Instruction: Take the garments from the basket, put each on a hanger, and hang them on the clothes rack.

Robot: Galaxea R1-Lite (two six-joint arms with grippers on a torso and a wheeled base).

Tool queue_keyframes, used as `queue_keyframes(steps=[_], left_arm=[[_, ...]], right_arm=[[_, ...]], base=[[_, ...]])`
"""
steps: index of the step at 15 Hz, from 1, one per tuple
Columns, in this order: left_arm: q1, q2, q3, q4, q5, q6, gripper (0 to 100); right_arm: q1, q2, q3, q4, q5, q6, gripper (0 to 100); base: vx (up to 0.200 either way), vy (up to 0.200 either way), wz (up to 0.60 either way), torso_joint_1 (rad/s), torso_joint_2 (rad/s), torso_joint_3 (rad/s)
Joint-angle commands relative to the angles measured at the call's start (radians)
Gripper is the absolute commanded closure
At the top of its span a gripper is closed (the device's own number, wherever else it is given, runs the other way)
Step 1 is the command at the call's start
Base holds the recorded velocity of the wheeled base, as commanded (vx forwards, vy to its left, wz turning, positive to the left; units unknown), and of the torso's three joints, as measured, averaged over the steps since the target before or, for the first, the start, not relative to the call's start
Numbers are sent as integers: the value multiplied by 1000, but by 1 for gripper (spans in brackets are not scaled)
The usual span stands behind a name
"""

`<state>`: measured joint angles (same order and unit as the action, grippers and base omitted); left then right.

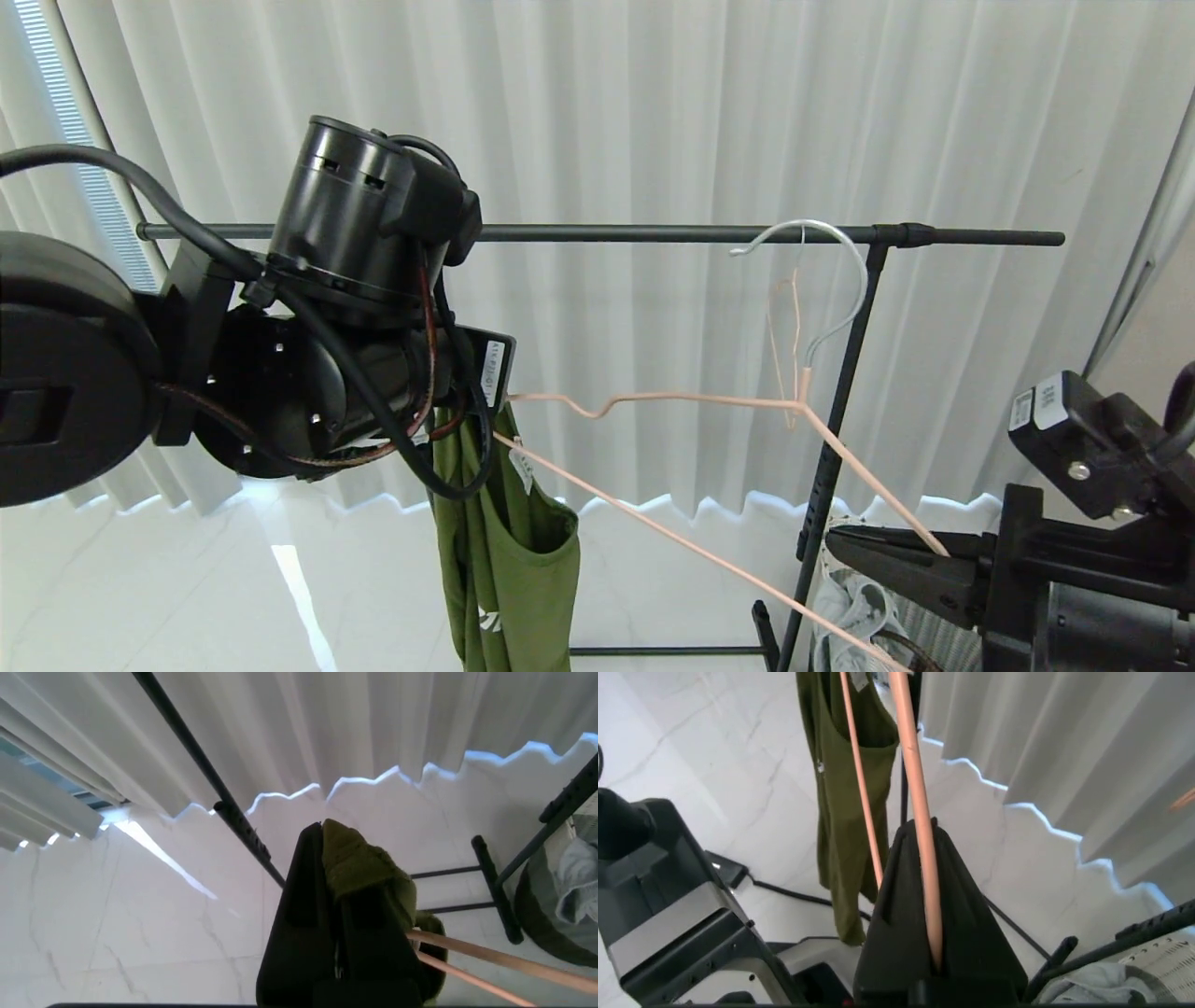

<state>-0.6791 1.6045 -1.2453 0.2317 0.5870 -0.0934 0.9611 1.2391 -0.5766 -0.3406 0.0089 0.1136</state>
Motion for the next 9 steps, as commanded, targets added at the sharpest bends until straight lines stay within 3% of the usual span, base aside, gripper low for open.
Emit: queue_keyframes(steps=[1,9], left_arm=[[-11,-3,0,0,0,0,100],[-142,-24,-8,0,0,-71,100]], right_arm=[[-1,39,-5,-20,-1,1,100],[1,224,-68,-155,-9,1,100]], base=[[0,0,0,0,0,0],[0,0,0,0,0,0]])
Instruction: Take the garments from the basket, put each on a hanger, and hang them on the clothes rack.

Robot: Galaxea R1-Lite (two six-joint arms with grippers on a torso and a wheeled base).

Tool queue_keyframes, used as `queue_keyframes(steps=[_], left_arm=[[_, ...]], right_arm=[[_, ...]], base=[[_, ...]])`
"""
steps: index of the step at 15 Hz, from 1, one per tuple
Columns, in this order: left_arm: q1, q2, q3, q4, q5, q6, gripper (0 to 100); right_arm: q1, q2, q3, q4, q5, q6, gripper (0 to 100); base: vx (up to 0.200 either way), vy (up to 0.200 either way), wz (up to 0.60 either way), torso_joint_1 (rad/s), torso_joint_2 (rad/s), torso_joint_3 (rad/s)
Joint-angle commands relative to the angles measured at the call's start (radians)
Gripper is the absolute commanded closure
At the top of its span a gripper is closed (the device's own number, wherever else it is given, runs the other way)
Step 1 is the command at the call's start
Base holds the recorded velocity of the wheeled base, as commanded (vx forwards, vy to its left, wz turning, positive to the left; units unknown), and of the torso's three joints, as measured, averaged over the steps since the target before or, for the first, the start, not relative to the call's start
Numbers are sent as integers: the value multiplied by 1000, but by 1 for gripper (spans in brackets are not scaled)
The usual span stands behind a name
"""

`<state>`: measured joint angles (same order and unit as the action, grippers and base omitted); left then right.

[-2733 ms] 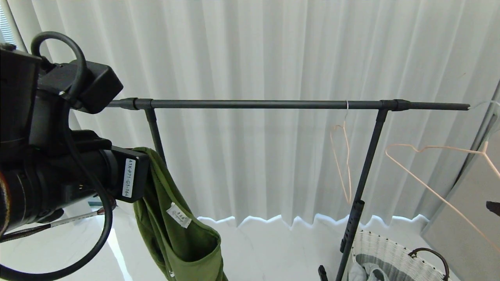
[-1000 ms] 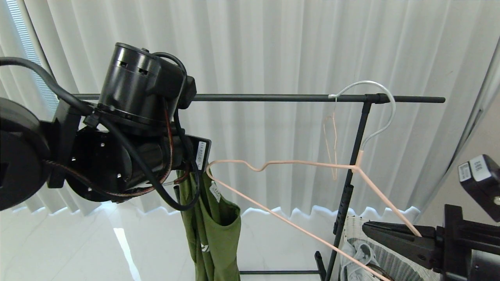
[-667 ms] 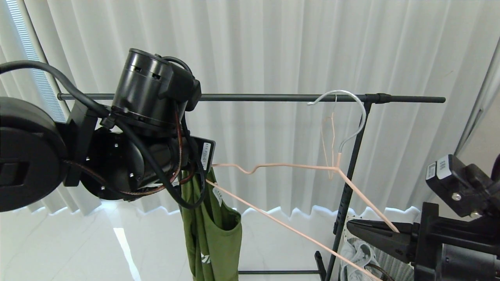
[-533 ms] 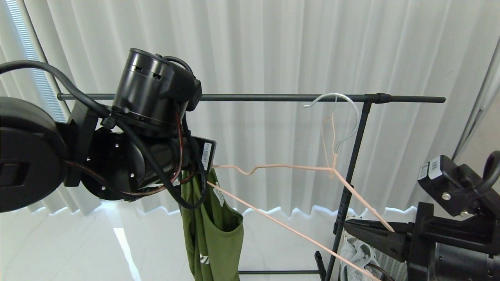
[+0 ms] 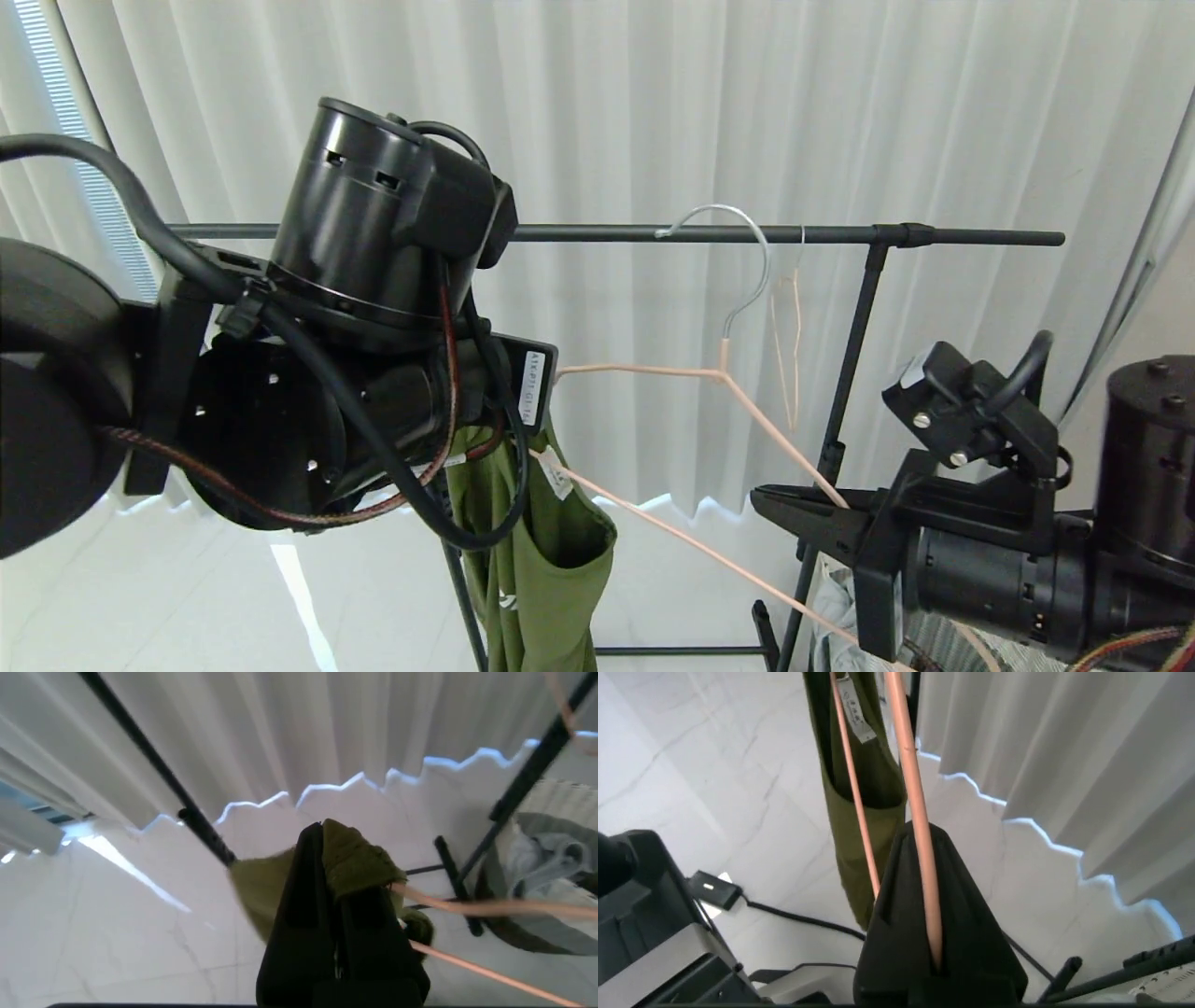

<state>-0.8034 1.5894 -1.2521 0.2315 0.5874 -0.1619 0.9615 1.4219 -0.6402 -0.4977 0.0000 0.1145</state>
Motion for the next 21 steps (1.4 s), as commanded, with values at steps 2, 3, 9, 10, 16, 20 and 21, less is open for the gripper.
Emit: queue_keyframes(steps=[2,3,9,10,16,20,21], left_arm=[[-62,-28,-4,0,-5,-14,100],[-77,-35,-4,0,-6,-16,100],[-146,-43,-35,0,-43,-57,100],[-154,-43,-39,0,-52,-59,100],[-158,-55,-15,0,-58,-73,100],[-158,-83,39,-12,-55,-71,100],[-158,-85,39,-12,-54,-71,100]], right_arm=[[10,88,-4,-33,0,1,100],[19,104,-6,-41,0,1,100],[105,206,-59,-81,-20,76,100],[118,221,-73,-82,-40,99,100],[148,229,-119,-93,-161,226,100],[148,200,-116,-122,-212,252,100],[148,186,-116,-124,-213,251,100]], base=[[0,0,0,0,0,0],[0,0,0,0,0,0],[0,0,0,0,0,0],[0,0,0,0,0,0],[0,0,0,0,0,0],[0,0,0,0,0,0],[0,0,0,0,0,0]])
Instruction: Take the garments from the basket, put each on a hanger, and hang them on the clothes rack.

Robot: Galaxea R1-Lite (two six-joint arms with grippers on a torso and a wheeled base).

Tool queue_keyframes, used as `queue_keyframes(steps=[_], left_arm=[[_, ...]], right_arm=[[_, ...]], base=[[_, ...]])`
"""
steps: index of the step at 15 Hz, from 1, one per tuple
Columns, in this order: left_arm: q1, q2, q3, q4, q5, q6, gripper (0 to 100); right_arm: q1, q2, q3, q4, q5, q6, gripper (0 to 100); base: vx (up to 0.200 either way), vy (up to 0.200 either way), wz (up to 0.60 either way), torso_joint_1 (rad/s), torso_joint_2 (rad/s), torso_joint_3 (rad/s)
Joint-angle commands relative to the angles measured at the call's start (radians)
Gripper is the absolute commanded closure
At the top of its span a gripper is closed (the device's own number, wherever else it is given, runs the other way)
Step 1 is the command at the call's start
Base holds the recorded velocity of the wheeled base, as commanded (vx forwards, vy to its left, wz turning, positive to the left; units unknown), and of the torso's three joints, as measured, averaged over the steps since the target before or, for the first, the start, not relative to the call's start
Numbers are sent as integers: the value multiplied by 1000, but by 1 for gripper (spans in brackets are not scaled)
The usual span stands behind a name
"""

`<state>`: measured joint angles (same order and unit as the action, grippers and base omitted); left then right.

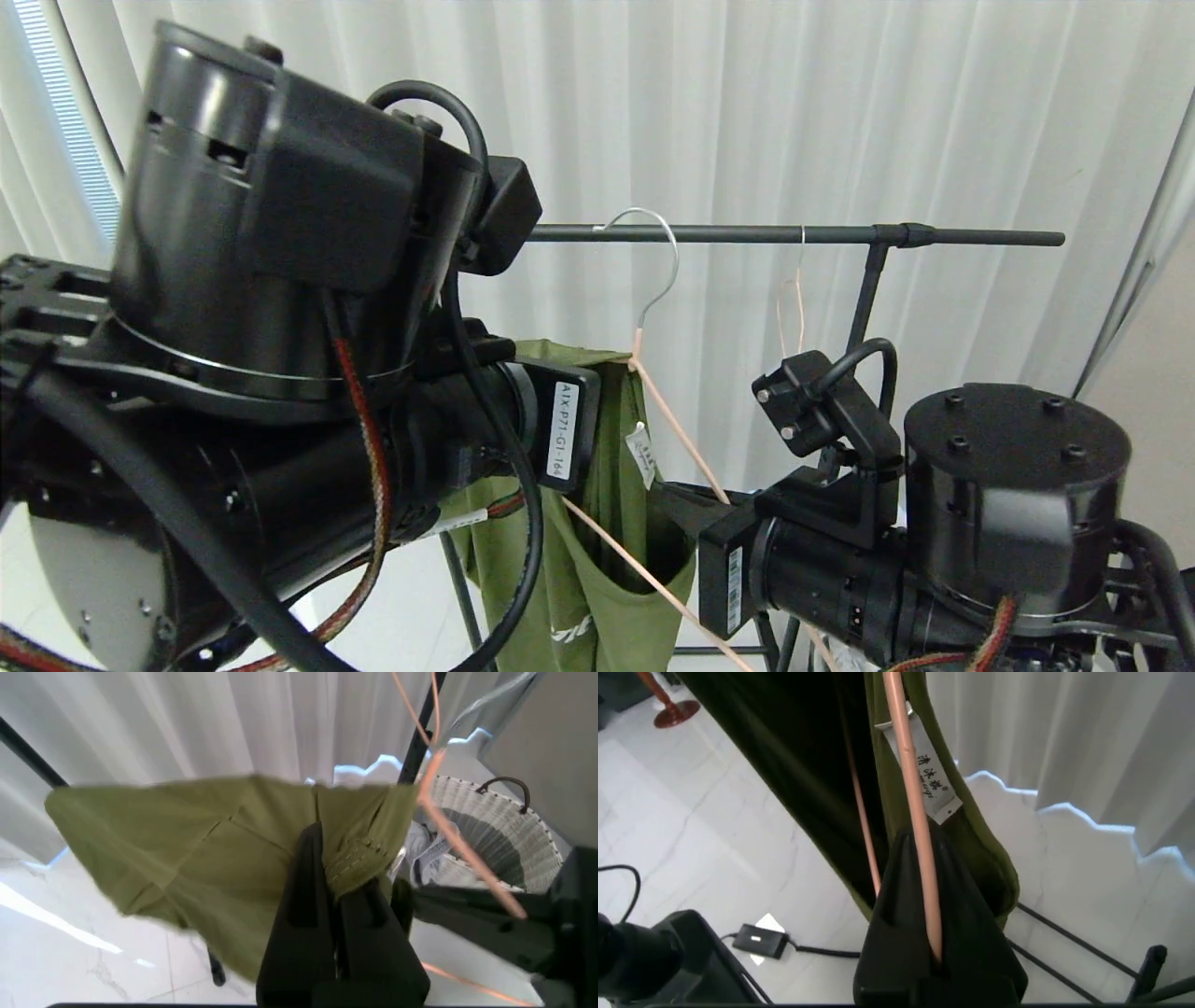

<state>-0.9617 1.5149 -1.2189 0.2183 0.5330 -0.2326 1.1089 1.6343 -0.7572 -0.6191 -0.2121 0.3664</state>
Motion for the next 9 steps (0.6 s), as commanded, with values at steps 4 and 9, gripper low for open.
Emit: queue_keyframes(steps=[4,9], left_arm=[[0,-12,6,1,-1,2,0],[-42,-51,42,1,-4,1,0]], right_arm=[[3,-70,1,-4,-21,-10,100],[2,-102,9,-36,-72,-57,100]], base=[[0,0,0,0,0,0],[0,0,0,0,0,0]])
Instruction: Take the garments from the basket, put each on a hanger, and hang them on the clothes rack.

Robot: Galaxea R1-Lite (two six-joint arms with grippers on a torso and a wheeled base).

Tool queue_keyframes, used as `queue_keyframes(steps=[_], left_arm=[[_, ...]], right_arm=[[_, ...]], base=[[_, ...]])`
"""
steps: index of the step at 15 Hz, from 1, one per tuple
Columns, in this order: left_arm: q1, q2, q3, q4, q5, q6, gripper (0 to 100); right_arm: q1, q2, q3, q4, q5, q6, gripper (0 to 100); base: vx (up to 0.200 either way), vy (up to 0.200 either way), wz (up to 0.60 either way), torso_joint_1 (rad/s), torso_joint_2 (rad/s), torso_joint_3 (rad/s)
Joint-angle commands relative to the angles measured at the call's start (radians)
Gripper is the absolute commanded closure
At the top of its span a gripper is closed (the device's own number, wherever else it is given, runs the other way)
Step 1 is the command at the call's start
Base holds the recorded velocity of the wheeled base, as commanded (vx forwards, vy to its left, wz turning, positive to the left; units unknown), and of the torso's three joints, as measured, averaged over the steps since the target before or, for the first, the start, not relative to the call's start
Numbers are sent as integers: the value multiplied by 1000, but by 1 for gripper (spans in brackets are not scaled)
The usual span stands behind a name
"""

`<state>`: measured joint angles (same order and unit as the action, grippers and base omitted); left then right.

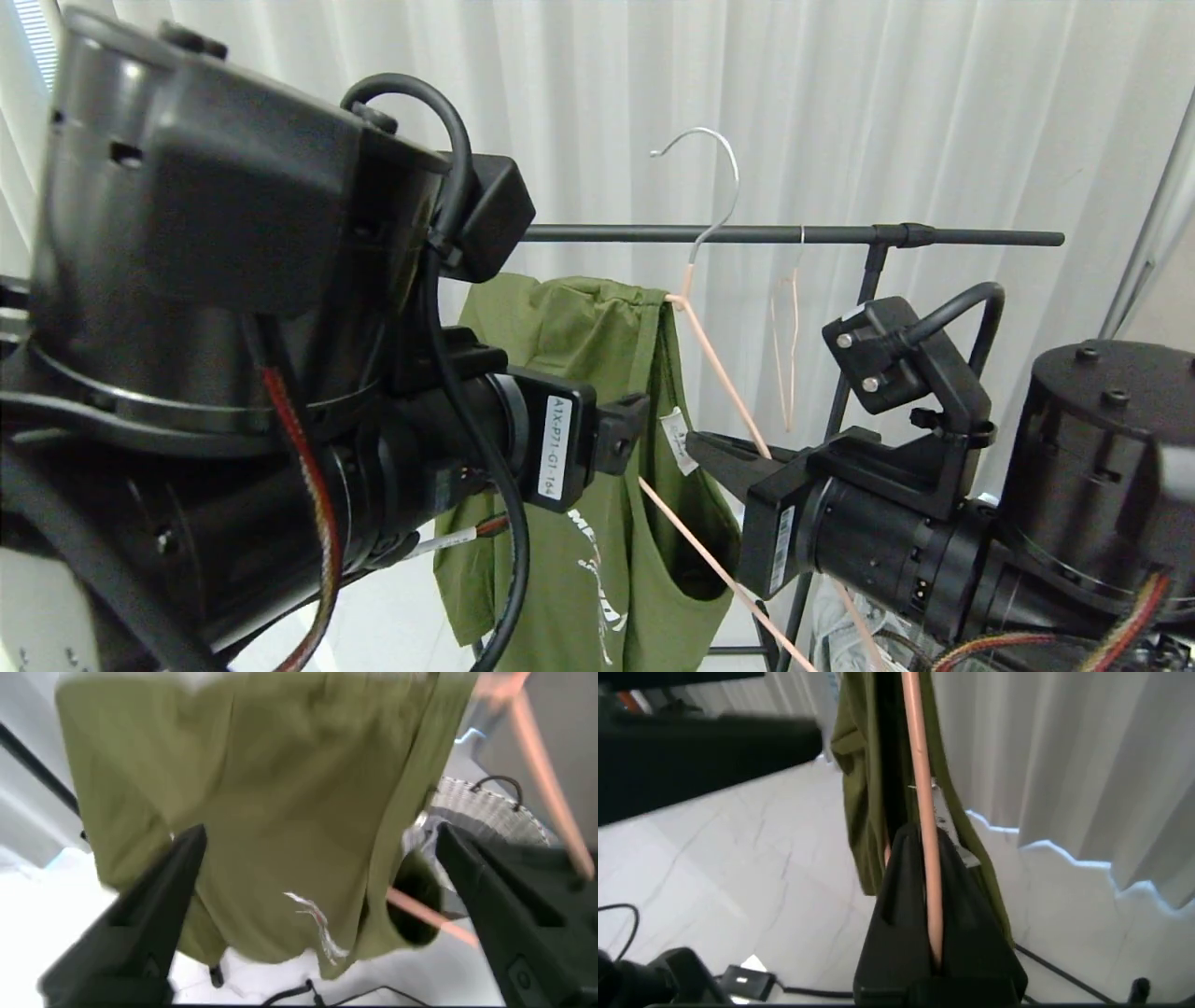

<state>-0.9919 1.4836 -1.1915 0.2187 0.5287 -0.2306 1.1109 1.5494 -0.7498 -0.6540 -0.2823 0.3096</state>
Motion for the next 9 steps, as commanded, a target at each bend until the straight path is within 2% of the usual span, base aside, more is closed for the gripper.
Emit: queue_keyframes(steps=[1,3,5,7,9], left_arm=[[-13,-46,47,1,0,-1,0],[-11,-115,96,1,-3,20,0],[21,-206,138,1,-62,125,0],[121,-307,193,1,-277,277,0],[216,-367,268,-1,-497,438,0]], right_arm=[[0,-29,12,-1,-3,-12,100],[-6,-75,70,-1,5,-66,100],[-6,-138,150,-1,52,-86,100],[-5,-215,251,-1,153,-132,100],[0,-239,299,-1,226,-175,100]], base=[[0,0,0,0,0,0],[0,0,0,0,0,0],[0,0,0,0,0,0],[0,0,0,0,0,0],[0,0,0,0,0,0]])
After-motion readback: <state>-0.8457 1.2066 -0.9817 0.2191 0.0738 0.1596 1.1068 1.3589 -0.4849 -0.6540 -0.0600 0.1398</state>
